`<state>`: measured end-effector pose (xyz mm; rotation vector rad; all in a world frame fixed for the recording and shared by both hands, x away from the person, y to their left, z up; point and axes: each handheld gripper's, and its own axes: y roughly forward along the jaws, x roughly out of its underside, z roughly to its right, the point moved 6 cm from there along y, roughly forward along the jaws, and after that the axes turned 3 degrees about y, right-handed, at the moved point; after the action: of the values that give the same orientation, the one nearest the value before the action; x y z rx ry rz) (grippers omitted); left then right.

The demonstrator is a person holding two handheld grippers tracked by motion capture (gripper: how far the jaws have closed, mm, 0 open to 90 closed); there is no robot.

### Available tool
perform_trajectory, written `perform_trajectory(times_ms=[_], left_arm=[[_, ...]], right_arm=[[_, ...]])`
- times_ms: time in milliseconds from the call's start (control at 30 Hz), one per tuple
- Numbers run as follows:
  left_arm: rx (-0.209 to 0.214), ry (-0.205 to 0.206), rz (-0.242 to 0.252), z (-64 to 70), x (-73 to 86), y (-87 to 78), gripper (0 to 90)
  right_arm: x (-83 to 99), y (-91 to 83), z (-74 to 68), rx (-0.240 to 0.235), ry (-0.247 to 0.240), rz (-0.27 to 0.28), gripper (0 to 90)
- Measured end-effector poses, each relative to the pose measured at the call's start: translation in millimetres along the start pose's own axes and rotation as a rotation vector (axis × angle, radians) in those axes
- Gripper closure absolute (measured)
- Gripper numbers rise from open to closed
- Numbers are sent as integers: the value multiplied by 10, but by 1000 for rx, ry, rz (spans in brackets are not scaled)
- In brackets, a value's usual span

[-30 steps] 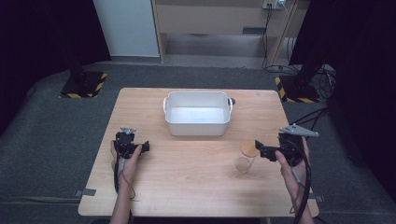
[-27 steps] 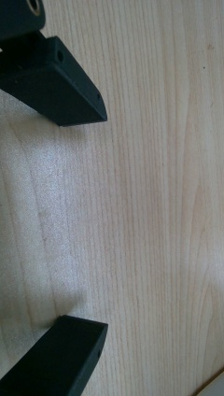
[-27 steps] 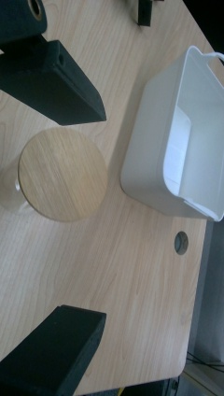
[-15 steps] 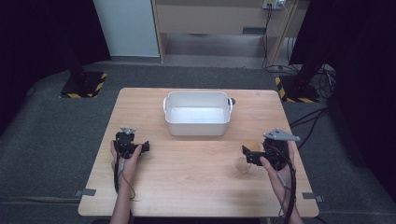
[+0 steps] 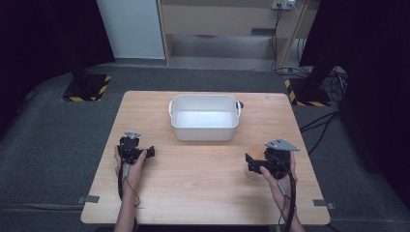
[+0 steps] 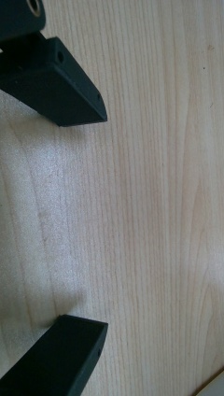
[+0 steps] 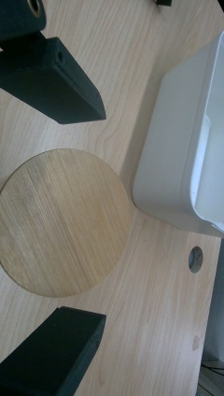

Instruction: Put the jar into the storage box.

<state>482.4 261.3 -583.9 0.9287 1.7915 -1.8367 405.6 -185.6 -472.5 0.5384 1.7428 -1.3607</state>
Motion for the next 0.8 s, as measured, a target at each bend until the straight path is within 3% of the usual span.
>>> perform_trajectory(times_ms=[367, 800], left_arm=[[0, 0, 0, 0, 0, 0, 5], [0, -1, 1, -1, 0, 0, 6]], right_arm=[[149, 146, -47, 16, -12, -24, 56], [200, 179, -33, 19, -11, -25, 102]])
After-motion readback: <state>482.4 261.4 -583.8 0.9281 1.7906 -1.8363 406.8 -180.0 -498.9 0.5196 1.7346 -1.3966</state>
